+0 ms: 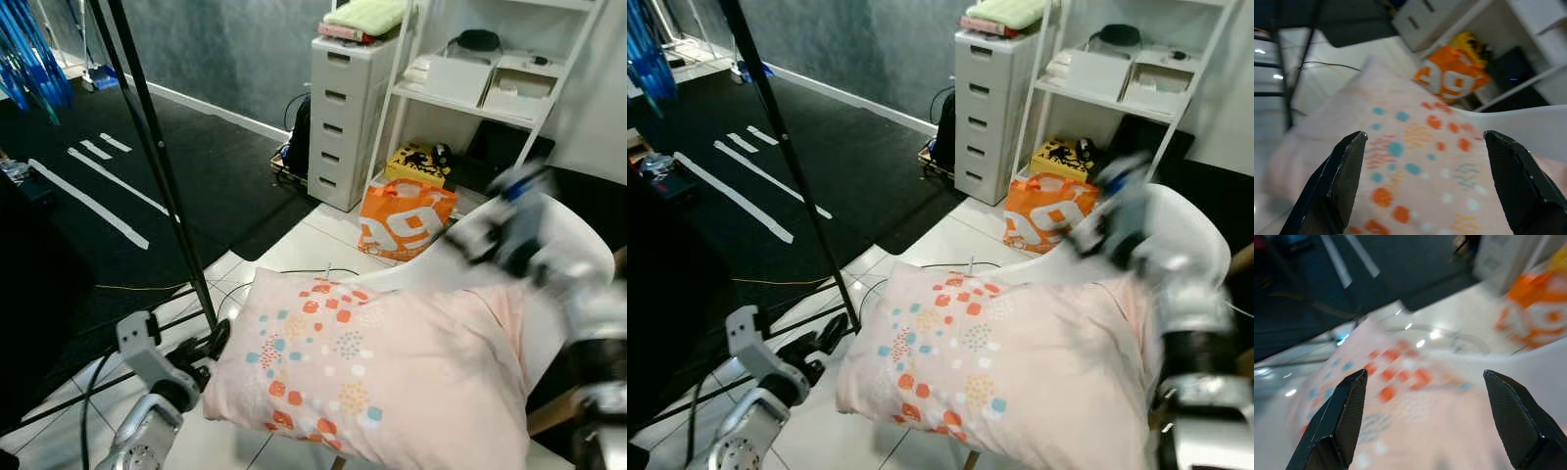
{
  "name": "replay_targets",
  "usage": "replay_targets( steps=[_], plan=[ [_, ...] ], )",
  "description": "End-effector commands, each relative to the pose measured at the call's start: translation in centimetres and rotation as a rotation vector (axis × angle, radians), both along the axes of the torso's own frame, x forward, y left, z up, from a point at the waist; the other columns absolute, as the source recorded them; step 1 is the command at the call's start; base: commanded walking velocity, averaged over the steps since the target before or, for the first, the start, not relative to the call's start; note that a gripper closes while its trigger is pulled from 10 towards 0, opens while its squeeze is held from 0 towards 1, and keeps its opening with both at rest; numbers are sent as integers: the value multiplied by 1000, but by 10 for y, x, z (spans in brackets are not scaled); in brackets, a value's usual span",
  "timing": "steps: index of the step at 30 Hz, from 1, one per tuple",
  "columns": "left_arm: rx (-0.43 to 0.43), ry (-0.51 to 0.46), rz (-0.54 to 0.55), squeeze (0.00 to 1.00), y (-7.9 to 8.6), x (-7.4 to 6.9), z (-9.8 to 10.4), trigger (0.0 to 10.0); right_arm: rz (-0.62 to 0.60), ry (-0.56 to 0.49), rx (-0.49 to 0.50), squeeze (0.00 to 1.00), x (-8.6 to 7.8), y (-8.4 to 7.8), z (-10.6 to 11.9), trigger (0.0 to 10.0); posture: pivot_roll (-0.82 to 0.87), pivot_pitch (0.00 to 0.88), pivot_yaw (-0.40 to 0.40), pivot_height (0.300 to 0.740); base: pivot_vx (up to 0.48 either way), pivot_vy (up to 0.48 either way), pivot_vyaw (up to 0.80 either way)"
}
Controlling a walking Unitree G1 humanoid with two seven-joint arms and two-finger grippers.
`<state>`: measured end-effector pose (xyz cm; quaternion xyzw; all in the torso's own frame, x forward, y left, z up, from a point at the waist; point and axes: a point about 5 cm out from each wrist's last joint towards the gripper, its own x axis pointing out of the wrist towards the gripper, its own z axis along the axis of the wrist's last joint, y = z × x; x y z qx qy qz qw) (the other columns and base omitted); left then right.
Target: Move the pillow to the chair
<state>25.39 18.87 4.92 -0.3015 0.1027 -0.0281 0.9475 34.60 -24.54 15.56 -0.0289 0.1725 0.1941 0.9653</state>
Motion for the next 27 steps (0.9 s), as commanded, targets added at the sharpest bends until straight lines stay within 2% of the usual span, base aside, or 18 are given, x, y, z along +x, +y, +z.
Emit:
replay_targets(
  steps=[1,2,4,5,6,7,9,11,14,16,21,22,26,27],
  plan=[
    [97,73,29,0,8,-1,-12,10000,-46,106,-8,0,-7,2,-41,10000,-246,0,-24,740,0,0,0],
    [97,73,29,0,8,-1,-12,10000,-46,106,-8,0,-7,2,-41,10000,-246,0,-24,740,0,0,0],
    [243,173,58,0,16,-5,-30,10000,-161,281,-81,0,-29,6,-108,10000,-232,0,-23,740,0,0,0],
    [243,173,58,0,16,-5,-30,10000,-161,281,-81,0,-29,6,-108,10000,-232,0,-23,740,0,0,0],
    [287,233,89,0,21,-9,-40,10000,-181,362,-191,0,-48,8,-138,10000,-198,0,-27,740,0,0,0],
    [317,320,145,0,25,-18,-54,10000,-165,448,-265,0,-75,14,-169,10000,-172,0,-40,740,0,0,0],
    [320,336,157,0,26,-20,-56,10000,-157,462,-272,0,-79,15,-173,10000,-172,0,-40,740,0,0,0],
    [299,342,197,0,25,-23,-58,10000,-154,406,-222,0,-68,23,-164,10000,-154,0,-51,740,0,0,0],
    [295,337,216,0,26,-23,-58,10000,-153,390,-219,0,-64,24,-162,10000,-148,0,-53,740,0,0,0],
    [246,345,228,0,27,-21,-62,10000,-160,355,-316,0,-60,22,-159,10000,-111,0,-75,740,0,0,0],
    [220,329,217,0,23,-18,-66,10000,-174,311,-368,0,-55,23,-157,10000,-106,0,-79,740,0,0,0],
    [211,306,241,0,25,-16,-64,10000,-187,285,-412,0,-54,23,-157,10000,-96,0,-80,740,0,0,0],
    [183,290,272,0,30,-17,-64,10000,-237,267,-412,0,-55,21,-158,10000,-99,0,-71,740,0,0,0],
    [186,275,263,0,30,-17,-65,10000,-304,259,-398,0,-59,11,-158,10000,-117,0,-56,740,-296,0,0]
  ],
)
